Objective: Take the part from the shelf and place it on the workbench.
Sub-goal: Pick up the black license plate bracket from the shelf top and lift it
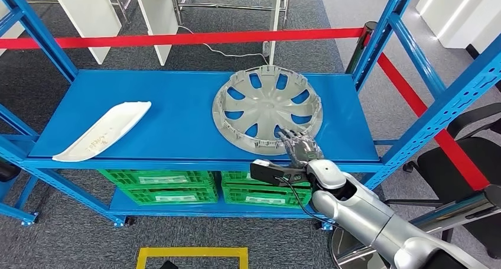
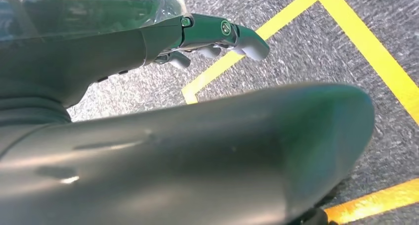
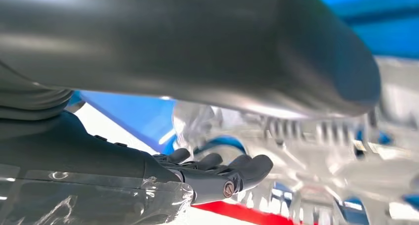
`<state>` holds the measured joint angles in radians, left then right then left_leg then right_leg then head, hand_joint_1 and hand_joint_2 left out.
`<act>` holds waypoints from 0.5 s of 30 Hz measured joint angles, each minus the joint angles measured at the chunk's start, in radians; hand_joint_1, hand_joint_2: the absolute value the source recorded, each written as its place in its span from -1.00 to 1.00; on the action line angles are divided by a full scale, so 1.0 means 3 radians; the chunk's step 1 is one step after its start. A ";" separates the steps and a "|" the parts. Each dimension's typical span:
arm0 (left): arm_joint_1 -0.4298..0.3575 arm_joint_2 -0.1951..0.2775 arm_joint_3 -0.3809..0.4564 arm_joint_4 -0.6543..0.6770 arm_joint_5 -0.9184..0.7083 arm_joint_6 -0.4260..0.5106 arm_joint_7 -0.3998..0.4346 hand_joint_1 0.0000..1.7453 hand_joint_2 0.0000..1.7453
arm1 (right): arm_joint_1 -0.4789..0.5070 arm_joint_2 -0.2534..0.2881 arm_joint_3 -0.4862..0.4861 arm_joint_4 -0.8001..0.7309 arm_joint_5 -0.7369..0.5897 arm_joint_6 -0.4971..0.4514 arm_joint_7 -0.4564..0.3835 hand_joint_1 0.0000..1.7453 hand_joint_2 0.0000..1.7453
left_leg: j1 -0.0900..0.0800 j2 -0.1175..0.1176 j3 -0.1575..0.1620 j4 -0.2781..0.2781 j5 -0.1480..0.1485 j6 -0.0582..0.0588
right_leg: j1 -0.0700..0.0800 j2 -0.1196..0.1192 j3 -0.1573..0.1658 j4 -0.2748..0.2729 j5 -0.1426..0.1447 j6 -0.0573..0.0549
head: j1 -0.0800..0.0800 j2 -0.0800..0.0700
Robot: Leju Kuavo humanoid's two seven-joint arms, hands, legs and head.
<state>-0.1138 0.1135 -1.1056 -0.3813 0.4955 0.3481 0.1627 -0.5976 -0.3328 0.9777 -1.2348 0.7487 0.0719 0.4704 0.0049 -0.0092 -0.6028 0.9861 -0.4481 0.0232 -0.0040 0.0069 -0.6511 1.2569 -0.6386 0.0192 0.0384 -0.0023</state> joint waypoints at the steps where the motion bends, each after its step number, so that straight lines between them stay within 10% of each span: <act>1: 0.0004 -0.0002 0.0000 -0.0001 0.0000 -0.0001 -0.0002 -1.00 -1.00 | 0.0014 -0.0004 0.0002 0.0000 0.0000 0.0002 0.0000 -1.00 -1.00 | 0.0011 0.0000 0.0007 0.0009 -0.0013 -0.0012 | -0.0016 -0.0001 -0.0079 0.0084 0.0029 0.0016 | 0.0001 0.0000; 6: 0.0006 -0.0004 0.0000 -0.0006 0.0001 -0.0001 -0.0013 -1.00 -1.00 | 0.0029 -0.0014 0.0004 -0.0003 0.0001 0.0009 -0.0001 -1.00 -1.00 | 0.0057 -0.0002 0.0037 0.0119 -0.0124 -0.0130 | -0.0060 -0.0007 0.0137 -0.0651 0.0547 0.0057 | 0.0007 0.0000; 11: 0.0009 -0.0006 0.0000 -0.0006 0.0003 -0.0004 -0.0015 -1.00 -1.00 | 0.0041 -0.0017 0.0004 -0.0022 0.0001 0.0009 -0.0009 -1.00 -1.00 | 0.0058 0.0002 0.0028 0.0179 -0.0187 -0.0216 | -0.0052 -0.0002 0.0156 -0.0689 0.0511 -0.0088 | -0.0022 0.0000; 15: 0.0012 -0.0006 0.0000 -0.0006 0.0003 0.0004 -0.0015 -1.00 -1.00 | 0.0052 -0.0023 0.0003 -0.0032 0.0001 0.0006 -0.0009 -1.00 -1.00 | 0.0058 0.0005 -0.0305 0.0915 -0.0513 -0.0238 | -0.0039 -0.0011 0.0201 -0.0694 0.0483 -0.0154 | -0.0045 0.0000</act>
<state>-0.1101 0.1117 -1.1057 -0.3830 0.4964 0.3492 0.1583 -0.5822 -0.3396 0.9785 -1.2444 0.7489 0.0738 0.4677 0.0223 -0.0078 -0.6944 1.2606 -0.6021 -0.0481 -0.0156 0.0037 -0.5908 1.0486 -0.4937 -0.0269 0.0250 -0.0023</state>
